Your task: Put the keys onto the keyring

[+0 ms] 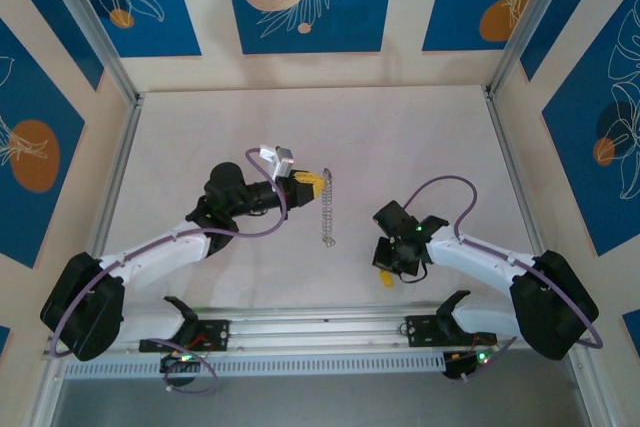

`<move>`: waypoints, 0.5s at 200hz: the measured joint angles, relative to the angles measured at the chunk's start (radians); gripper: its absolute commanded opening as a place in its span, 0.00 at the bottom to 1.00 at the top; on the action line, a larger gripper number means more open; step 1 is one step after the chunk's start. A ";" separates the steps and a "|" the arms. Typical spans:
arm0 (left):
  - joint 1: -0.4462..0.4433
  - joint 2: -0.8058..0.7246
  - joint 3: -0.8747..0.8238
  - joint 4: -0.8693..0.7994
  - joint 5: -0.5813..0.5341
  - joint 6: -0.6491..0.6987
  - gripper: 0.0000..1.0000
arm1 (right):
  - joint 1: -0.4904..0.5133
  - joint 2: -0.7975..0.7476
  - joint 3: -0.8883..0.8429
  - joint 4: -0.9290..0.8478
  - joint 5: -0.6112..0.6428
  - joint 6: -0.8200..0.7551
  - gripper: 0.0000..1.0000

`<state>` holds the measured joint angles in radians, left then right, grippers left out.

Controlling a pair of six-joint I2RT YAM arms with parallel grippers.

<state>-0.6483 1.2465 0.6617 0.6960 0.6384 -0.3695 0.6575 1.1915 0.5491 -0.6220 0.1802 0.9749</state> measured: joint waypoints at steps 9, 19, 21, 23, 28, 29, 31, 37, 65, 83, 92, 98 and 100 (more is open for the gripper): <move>0.000 0.001 0.000 0.000 0.001 0.000 0.00 | -0.007 -0.019 0.001 -0.006 0.000 -0.008 0.00; 0.000 0.001 0.000 0.000 0.005 0.000 0.00 | -0.020 -0.055 0.003 -0.010 -0.004 -0.022 0.00; 0.000 0.001 0.000 0.000 0.005 0.000 0.00 | -0.024 -0.064 0.005 -0.012 -0.004 -0.026 0.00; 0.000 0.001 0.000 0.000 0.006 -0.001 0.00 | -0.028 -0.074 0.006 -0.013 -0.005 -0.031 0.00; 0.000 0.001 0.000 0.000 0.008 -0.003 0.00 | -0.039 -0.099 0.011 -0.013 -0.010 -0.040 0.00; 0.000 0.001 0.000 0.000 0.008 -0.003 0.00 | -0.040 -0.103 0.012 -0.013 -0.012 -0.042 0.00; 0.000 0.001 0.000 0.000 0.009 -0.003 0.00 | -0.045 -0.114 0.015 -0.013 -0.015 -0.047 0.00; 0.000 0.002 0.000 0.000 0.012 -0.003 0.00 | -0.061 -0.146 0.025 -0.010 -0.028 -0.063 0.00; 0.000 0.008 0.001 0.008 0.015 -0.011 0.00 | -0.150 -0.281 0.071 0.072 -0.126 -0.144 0.00; 0.000 0.010 0.004 0.015 0.015 -0.013 0.00 | -0.204 -0.329 0.089 0.168 -0.219 -0.206 0.00; 0.000 0.014 0.012 0.012 0.016 -0.009 0.00 | -0.234 -0.343 0.090 0.231 -0.276 -0.234 0.00; 0.000 0.016 0.021 0.001 0.016 -0.002 0.00 | -0.251 -0.348 0.090 0.270 -0.312 -0.251 0.00; 0.000 0.018 0.025 -0.003 0.017 -0.001 0.00 | -0.257 -0.350 0.090 0.282 -0.325 -0.257 0.00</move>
<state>-0.6483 1.2640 0.6865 0.6930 0.6552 -0.3702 0.4004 0.8417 0.6395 -0.3401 -0.1444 0.7177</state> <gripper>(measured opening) 0.049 0.063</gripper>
